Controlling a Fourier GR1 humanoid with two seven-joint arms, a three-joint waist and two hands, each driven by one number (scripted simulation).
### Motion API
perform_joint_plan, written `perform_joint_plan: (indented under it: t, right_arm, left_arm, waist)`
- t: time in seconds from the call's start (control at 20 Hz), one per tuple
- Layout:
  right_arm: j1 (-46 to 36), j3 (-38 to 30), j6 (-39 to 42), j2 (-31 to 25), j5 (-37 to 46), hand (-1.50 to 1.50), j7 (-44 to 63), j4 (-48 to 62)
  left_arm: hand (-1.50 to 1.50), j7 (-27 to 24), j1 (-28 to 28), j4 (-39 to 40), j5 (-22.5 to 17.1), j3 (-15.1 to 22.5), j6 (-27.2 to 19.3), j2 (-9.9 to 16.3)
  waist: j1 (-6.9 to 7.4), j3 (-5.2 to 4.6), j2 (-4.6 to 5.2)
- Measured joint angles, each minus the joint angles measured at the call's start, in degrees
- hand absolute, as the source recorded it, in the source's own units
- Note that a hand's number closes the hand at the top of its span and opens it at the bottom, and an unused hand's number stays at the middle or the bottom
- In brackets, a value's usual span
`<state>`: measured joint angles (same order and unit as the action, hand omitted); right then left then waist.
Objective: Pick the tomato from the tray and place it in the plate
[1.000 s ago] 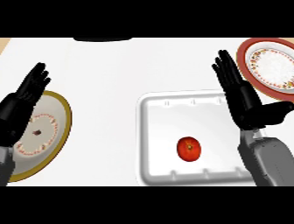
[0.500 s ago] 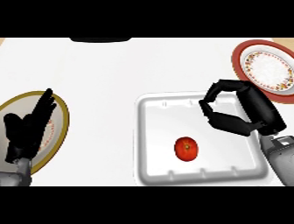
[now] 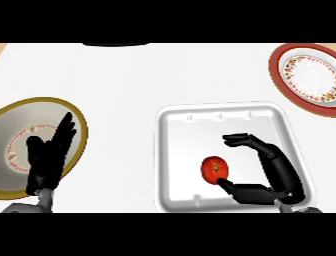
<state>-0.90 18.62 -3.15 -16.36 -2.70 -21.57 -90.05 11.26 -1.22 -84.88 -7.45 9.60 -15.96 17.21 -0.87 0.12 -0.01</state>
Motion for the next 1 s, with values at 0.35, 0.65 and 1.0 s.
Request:
perform_joint_plan:
  t: [0.35, 0.65, 1.0]
  right_arm:
    - [-0.87, 3.15, 0.87, -7.82, 12.5, -1.5, -0.43, 0.46]
    - [-5.57, 4.4, 4.57, -14.14, 20.76, -1.5, 12.24, -5.09]
    - [-11.98, 9.21, 17.33, -15.64, 23.57, -1.5, 29.01, -8.37]
  left_arm:
    - [0.0, 0.43, -1.06, 1.16, 1.48, 0.55, -0.78, -1.39]
    - [0.0, 0.86, -0.09, -0.04, 1.68, 0.33, -0.29, -1.27]
    - [0.0, 0.17, 0.03, 0.18, 2.15, 0.0, 0.32, -1.64]
  waist:
    - [0.54, -0.14, -0.06]
    - [0.91, -0.2, -0.15]
    - [1.22, -0.21, -0.08]
